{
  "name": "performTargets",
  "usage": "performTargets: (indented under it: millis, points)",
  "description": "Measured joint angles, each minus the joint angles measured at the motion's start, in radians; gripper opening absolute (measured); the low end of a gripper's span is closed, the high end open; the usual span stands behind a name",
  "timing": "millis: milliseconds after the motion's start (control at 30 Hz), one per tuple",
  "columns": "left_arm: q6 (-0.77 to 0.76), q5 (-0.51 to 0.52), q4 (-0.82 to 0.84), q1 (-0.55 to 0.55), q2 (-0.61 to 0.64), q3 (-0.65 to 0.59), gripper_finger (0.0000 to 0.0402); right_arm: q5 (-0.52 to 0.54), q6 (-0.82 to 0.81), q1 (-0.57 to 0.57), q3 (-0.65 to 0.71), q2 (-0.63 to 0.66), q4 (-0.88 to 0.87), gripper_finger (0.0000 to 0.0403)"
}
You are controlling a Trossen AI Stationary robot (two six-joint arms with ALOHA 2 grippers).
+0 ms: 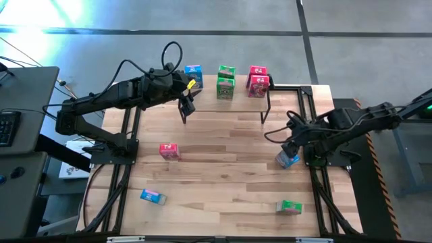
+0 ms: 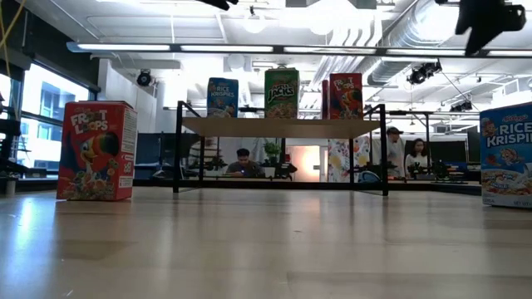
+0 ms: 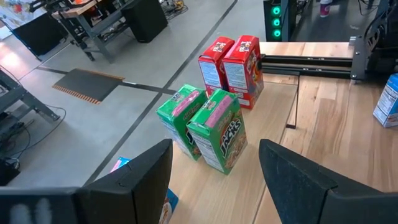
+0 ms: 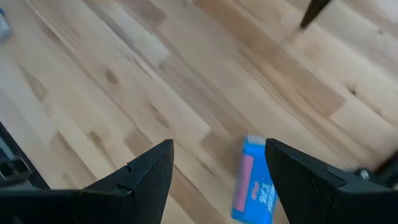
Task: Stack cereal on shelf
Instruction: Put the top blue cereal box aligned with the other blue cereal box on the shelf
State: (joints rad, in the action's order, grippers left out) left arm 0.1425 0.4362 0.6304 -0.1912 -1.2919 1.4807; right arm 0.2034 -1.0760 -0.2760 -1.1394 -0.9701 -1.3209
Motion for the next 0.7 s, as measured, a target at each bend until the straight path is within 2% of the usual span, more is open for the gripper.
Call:
performTargets:
  millis: [233, 533, 700]
  points:
    - [0.000, 0.000, 0.000, 0.000, 0.000, 0.000, 0.0232, -0.058, -0.028, -0.017, 0.059, -0.004, -0.025, 0.0248]
    - [0.000, 0.000, 0.000, 0.000, 0.000, 0.000, 0.0232, -0.050, -0.157, -0.104, 0.136, -0.004, -0.052, 0.0308]
    - [0.000, 0.000, 0.000, 0.000, 0.000, 0.000, 0.0232, -0.051, -0.220, -0.162, 0.205, -0.004, -0.015, 0.0314]
